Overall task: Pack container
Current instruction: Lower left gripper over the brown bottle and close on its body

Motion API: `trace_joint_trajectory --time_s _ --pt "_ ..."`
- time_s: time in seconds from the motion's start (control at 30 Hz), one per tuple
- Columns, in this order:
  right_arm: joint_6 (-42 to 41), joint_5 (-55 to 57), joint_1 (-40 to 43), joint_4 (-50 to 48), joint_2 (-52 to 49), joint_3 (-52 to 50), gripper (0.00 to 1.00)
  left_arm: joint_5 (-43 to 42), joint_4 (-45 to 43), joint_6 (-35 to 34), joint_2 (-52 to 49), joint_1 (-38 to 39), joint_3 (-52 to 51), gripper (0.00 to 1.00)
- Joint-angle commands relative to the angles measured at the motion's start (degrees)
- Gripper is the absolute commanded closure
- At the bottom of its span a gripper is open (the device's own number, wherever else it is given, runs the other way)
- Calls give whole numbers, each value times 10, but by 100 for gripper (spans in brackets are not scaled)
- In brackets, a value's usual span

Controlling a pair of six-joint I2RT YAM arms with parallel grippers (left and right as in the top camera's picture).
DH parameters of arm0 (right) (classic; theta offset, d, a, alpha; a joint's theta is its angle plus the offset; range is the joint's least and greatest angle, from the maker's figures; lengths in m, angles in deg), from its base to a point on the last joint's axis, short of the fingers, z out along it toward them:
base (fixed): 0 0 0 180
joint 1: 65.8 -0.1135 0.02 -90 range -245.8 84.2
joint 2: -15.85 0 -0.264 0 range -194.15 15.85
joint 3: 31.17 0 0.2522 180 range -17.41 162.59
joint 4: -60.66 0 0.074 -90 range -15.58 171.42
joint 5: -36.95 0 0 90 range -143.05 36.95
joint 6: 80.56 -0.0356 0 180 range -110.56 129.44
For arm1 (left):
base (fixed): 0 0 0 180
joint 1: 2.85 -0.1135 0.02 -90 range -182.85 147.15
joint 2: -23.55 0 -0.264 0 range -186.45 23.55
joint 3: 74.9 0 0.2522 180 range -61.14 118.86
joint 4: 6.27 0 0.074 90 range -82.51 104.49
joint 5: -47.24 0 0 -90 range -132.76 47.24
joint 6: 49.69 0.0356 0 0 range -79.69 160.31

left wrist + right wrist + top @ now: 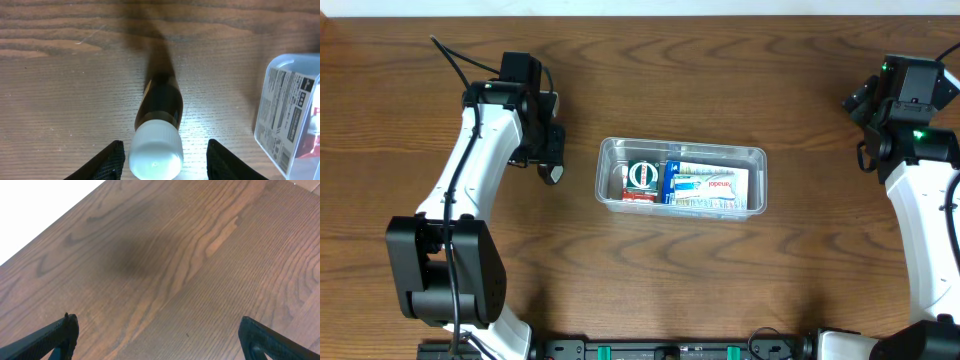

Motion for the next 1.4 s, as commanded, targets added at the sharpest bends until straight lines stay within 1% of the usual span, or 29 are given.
trace_joint_trajectory --time_s 0.0,0.33,0.37,0.53,0.77,0.83,0.97,1.2,1.37 --pt "-8 6 2 0 -1 1 1 7 5 23 -6 -4 -6 46" --pt "-8 6 2 0 -1 1 1 7 -7 25 -6 -4 -6 47" --pt "-8 6 2 0 -1 1 1 7 -7 25 -6 -4 -6 48" --pt "-8 6 2 0 -1 1 1 7 -7 27 -6 -4 -6 61" --pt "-8 6 2 0 -1 1 1 7 -6 27 -6 -4 -6 62" --pt "-8 6 2 0 -1 1 1 7 -6 30 -6 -4 -6 64" --pt "-8 6 2 0 -1 1 1 7 -6 49 -6 -4 -6 67" --pt "-8 6 2 0 -1 1 1 7 -9 94 -6 -4 -6 67" --pt "-8 6 2 0 -1 1 1 7 -13 97 -6 -4 -6 66"
